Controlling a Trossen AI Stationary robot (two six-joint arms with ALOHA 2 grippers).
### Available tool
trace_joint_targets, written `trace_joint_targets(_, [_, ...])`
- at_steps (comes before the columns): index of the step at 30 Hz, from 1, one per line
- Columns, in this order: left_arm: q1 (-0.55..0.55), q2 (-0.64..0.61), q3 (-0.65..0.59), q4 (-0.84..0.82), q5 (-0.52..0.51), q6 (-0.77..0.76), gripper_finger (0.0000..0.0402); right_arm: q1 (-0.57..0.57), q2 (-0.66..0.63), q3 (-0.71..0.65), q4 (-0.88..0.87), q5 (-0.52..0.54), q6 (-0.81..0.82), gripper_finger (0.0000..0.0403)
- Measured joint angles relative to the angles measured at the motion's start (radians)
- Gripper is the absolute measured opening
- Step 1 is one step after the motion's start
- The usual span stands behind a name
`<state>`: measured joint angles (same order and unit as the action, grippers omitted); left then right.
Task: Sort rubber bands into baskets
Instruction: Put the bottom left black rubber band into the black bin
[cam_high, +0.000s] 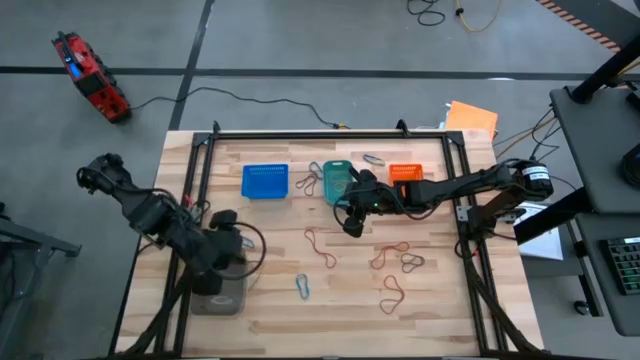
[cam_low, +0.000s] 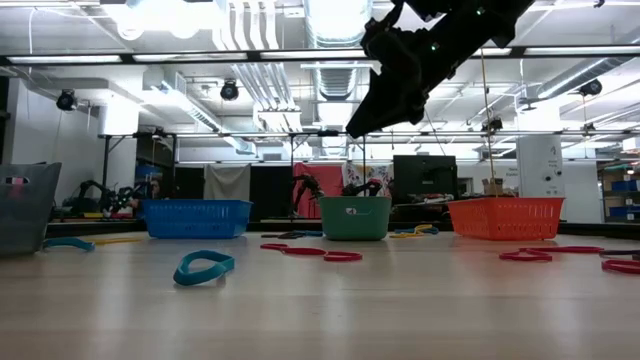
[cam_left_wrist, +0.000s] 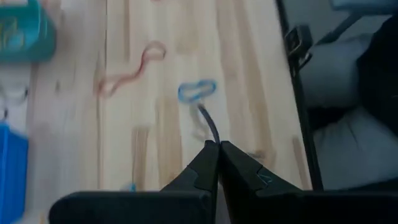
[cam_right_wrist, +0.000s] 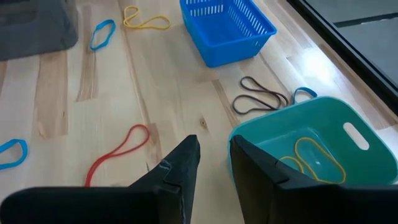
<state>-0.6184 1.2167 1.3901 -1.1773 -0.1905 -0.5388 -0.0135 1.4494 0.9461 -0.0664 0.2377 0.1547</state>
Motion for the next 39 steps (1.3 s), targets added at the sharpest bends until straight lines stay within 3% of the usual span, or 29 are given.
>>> trace_joint_targets(7, [-0.044,-0.004,-0.039,-0.15,0.102,-0.2,0.0,0.0,0.0,-0.002,0.001,0.0,-0.002,0.0085])
trace_joint_targets(20, [-0.053,-0.009,-0.322,-0.115,0.353,-0.419,0.0,0.0,0.0,-0.002,0.002,-0.001,0.001,0.0075])
trace_joint_targets(25, [-0.053,-0.01,-0.407,0.0,0.365,-0.422,0.0,0.0,0.0,-0.002,0.002,-0.001,0.001,0.0076])
trace_joint_targets(39, [-0.052,-0.002,-0.531,0.101,0.333,-0.436,0.0,0.0,0.0,-0.002,0.004,-0.001,0.002,0.007])
